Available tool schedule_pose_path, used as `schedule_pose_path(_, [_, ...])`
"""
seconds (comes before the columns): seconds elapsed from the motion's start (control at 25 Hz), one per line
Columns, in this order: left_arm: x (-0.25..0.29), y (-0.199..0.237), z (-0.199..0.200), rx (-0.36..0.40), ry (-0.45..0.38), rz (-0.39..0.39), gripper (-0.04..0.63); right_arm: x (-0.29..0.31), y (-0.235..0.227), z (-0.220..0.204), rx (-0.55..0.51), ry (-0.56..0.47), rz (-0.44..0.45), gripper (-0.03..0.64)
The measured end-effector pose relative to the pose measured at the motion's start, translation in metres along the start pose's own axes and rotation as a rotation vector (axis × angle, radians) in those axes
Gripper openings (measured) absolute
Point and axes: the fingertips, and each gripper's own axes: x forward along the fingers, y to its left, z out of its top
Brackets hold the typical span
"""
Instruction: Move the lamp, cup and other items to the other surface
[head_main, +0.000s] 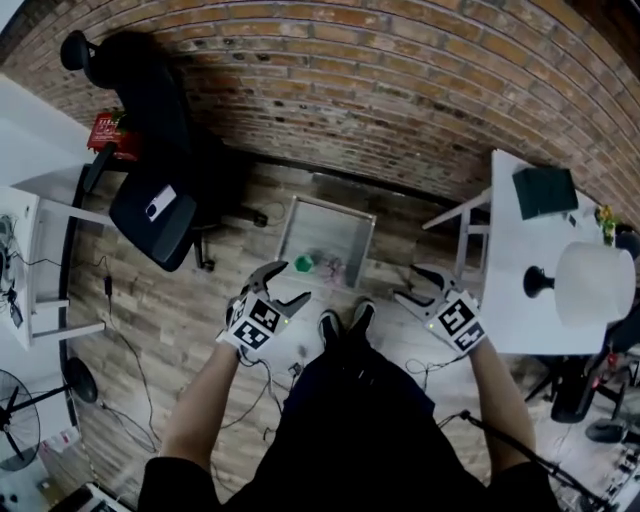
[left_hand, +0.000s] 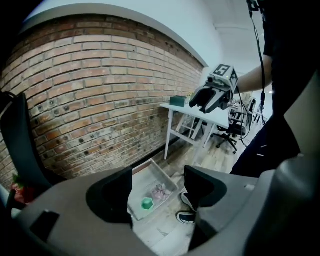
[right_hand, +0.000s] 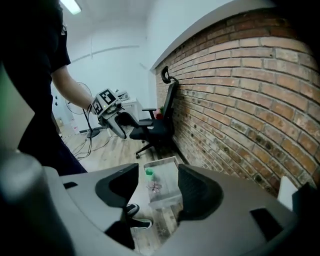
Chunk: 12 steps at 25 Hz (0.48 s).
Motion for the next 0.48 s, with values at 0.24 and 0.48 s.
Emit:
schedule_pose_path(0.24, [0.023, 0.006, -0.033, -0.043, 0.119, 0.045, 0.324, 0.026, -0.023, -0.008, 0.017, -0.016, 0.015, 0.250])
schedule_pose_path(0.48, [0.069, 0.020, -0.055, -0.078, 0.225, 0.143, 0.324, 0.049, -0.055, -0.026, 0.019, -0.047, 0.003, 0.249])
